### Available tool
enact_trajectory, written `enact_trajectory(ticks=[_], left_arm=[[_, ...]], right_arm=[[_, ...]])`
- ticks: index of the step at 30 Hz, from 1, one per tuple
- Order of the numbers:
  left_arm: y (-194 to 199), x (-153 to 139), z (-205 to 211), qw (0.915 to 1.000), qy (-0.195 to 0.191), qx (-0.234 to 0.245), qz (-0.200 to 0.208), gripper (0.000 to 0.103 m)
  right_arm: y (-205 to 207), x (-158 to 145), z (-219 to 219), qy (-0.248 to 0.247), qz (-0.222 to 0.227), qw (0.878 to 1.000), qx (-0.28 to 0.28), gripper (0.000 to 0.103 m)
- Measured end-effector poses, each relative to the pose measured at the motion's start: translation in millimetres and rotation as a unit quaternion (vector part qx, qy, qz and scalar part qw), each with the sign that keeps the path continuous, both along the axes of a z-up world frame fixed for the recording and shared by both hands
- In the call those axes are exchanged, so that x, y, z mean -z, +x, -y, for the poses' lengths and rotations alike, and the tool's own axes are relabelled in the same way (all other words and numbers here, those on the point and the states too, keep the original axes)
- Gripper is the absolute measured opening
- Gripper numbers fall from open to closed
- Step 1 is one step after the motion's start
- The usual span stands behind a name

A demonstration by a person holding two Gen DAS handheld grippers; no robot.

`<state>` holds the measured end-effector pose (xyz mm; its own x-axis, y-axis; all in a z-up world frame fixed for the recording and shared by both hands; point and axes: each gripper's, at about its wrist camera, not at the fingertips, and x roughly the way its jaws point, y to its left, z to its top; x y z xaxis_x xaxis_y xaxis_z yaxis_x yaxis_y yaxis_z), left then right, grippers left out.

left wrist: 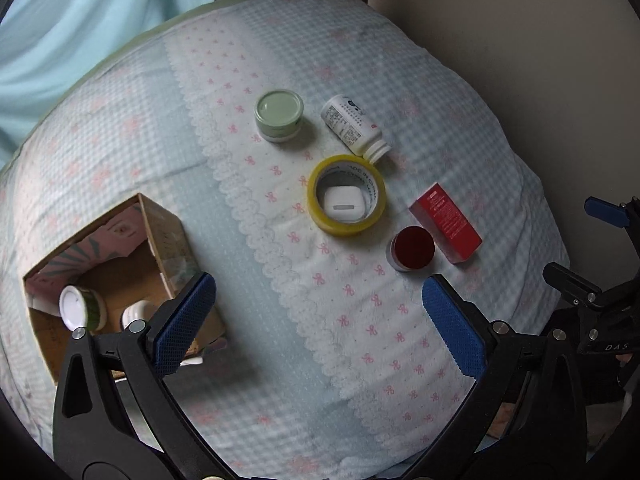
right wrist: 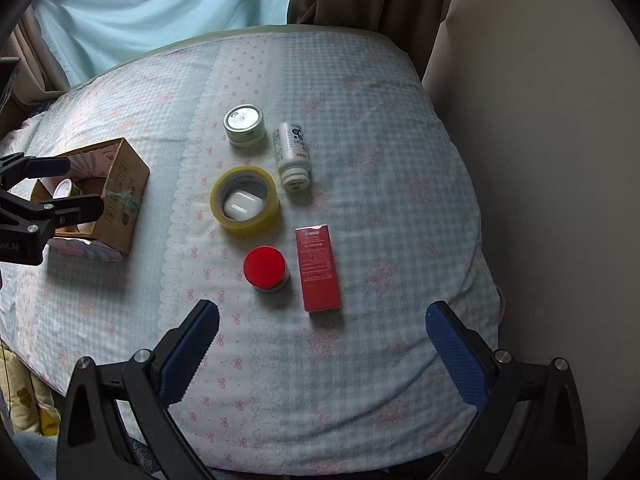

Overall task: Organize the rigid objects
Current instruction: 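Move both tools back toward the remaining items on the bed, then grasp the yellow tape roll with the left tool while the right grasps the red MARUBI box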

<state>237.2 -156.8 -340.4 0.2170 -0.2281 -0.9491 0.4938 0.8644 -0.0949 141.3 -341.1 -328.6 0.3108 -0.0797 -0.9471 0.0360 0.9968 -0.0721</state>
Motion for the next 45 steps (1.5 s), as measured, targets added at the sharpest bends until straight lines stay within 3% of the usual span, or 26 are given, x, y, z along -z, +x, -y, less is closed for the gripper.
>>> enact_trajectory(ticks=[8,14,19,23,28,34,45], left_arm=[[16,124,32,0.998,-0.008,0.052,0.036,0.103],[27,177,46,0.9919,-0.031,0.074,0.098,0.103],[39,186,58,0.9835,-0.086,0.092,0.13,0.103],[47,184,65,0.978,-0.094,0.107,0.153,0.103],[53,187,68,0.9758,-0.1,0.12,0.153,0.102],[50,186,65,0.9747,-0.095,0.123,0.161,0.097],[36,168,53,0.9743,-0.086,0.116,0.173,0.097]], right_arm=[[11,94,8,-0.007,-0.009,1.0,-0.002,0.103],[19,149,5,-0.013,-0.008,1.0,-0.008,0.097],[26,166,4,-0.024,-0.004,0.999,-0.022,0.085],[34,171,3,-0.027,0.0,0.999,-0.025,0.075],[43,175,4,-0.019,-0.003,1.0,-0.024,0.062],[45,177,3,-0.004,-0.005,1.0,-0.029,0.04],[39,165,-2,-0.003,0.009,1.0,-0.018,0.038]])
